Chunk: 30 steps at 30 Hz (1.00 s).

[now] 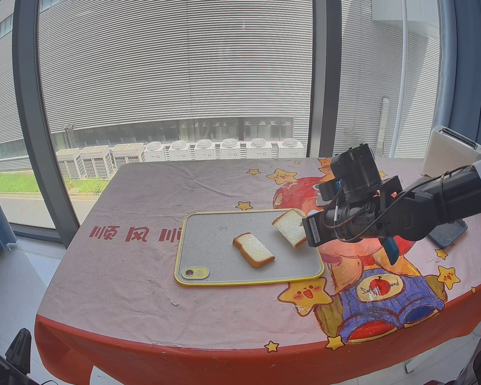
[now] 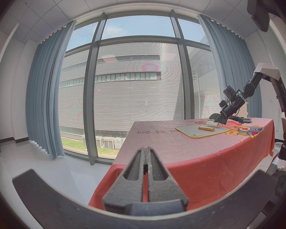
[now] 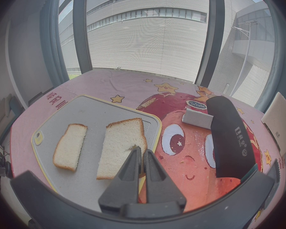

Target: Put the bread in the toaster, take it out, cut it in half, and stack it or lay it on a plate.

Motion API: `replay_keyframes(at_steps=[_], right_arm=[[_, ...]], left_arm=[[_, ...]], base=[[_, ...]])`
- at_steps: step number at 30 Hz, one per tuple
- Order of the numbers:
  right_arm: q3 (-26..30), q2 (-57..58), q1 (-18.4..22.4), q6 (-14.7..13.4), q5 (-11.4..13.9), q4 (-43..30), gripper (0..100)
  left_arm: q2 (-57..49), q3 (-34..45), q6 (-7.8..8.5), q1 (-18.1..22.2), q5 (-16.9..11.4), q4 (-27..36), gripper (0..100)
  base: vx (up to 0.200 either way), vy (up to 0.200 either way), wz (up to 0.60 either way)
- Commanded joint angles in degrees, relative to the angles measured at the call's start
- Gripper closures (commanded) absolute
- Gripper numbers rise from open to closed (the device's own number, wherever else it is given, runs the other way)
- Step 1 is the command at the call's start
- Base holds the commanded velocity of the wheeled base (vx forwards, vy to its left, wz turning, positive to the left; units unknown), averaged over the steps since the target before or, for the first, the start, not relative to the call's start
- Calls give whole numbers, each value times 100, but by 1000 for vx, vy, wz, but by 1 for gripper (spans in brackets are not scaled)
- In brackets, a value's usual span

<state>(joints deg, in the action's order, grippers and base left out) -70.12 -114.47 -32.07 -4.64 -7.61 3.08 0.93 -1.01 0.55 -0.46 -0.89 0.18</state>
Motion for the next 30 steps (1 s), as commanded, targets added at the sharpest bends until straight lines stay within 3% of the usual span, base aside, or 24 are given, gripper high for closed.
replay_keyframes(at_steps=[1, 9, 19, 30], right_arm=[[34, 250, -9, -19, -22, 17, 100], [183, 601, -18, -116, -13, 34, 100], [737, 1304, -317, -142, 40, 61, 100], [1299, 1990, -326, -142, 84, 131, 100]], left_arm=[[-93, 101, -2, 2, 1, -1, 100], [-93, 101, -2, 2, 1, -1, 100], [-93, 101, -2, 2, 1, -1, 100], [-93, 101, -2, 2, 1, -9, 100]], base=[[0, 0, 0], [0, 0, 0], [0, 0, 0], [0, 0, 0]])
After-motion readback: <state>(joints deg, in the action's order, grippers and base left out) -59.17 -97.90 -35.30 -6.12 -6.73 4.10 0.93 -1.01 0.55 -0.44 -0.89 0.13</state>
